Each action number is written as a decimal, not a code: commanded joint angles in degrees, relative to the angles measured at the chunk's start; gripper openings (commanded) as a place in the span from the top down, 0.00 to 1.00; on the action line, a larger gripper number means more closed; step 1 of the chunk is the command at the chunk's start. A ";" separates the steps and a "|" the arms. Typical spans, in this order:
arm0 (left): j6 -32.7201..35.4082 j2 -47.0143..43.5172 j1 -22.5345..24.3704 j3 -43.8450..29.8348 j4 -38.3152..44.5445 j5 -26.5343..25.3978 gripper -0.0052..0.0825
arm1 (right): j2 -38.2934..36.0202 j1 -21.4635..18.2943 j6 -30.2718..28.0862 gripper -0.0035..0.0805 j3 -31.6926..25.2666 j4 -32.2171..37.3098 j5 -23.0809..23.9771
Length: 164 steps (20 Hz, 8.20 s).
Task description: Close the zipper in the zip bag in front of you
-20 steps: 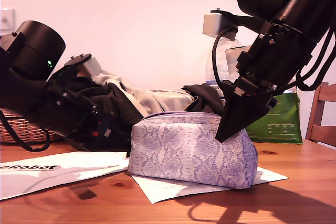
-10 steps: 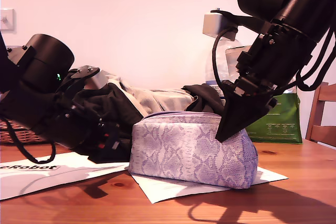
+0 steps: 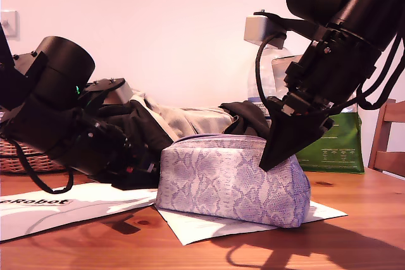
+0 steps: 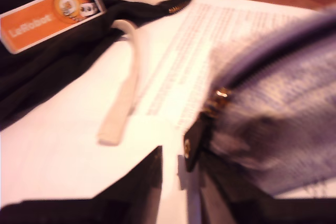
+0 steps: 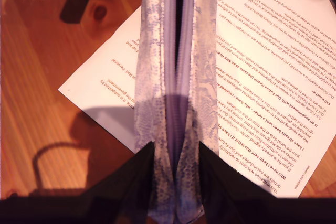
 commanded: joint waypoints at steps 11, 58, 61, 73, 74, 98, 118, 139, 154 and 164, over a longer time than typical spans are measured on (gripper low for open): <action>-0.63 0.28 -0.35 0.42 1.99 0.61 0.96 | 0.76 0.31 0.20 0.82 -0.17 0.52 -0.24; -5.33 -22.53 -10.05 0.42 -15.41 -7.15 0.96 | 0.76 0.26 7.72 0.97 -0.17 -6.19 0.20; -8.68 -22.53 -12.11 0.42 -14.91 -6.08 0.96 | 0.76 0.26 7.76 0.97 -0.17 -6.19 0.15; -12.02 -22.25 -15.19 0.46 -17.07 -8.90 0.96 | 0.76 0.26 9.64 0.90 -0.17 -6.75 0.46; -11.98 -22.25 -14.49 0.46 -17.90 -10.69 0.96 | 0.76 0.28 9.62 0.82 -0.17 -6.78 0.46; -14.64 -14.78 -9.31 0.46 -19.43 -11.17 0.96 | 0.76 8.52 8.68 0.29 10.75 -4.59 0.11; -14.60 -14.82 -9.29 0.46 -19.54 -7.56 0.96 | 11.98 3.96 7.52 0.85 10.75 4.22 -3.96; -19.47 -23.30 -11.23 0.61 -16.37 1.53 0.96 | 12.00 3.89 7.63 0.97 10.75 3.58 -4.20; -29.16 -23.30 -13.25 2.43 -12.90 8.33 0.96 | 12.00 3.89 7.69 0.97 10.75 3.61 -4.31; -18.93 -23.30 -11.61 2.47 -12.28 11.41 0.64 | 12.00 3.89 7.69 0.97 10.75 3.39 -4.33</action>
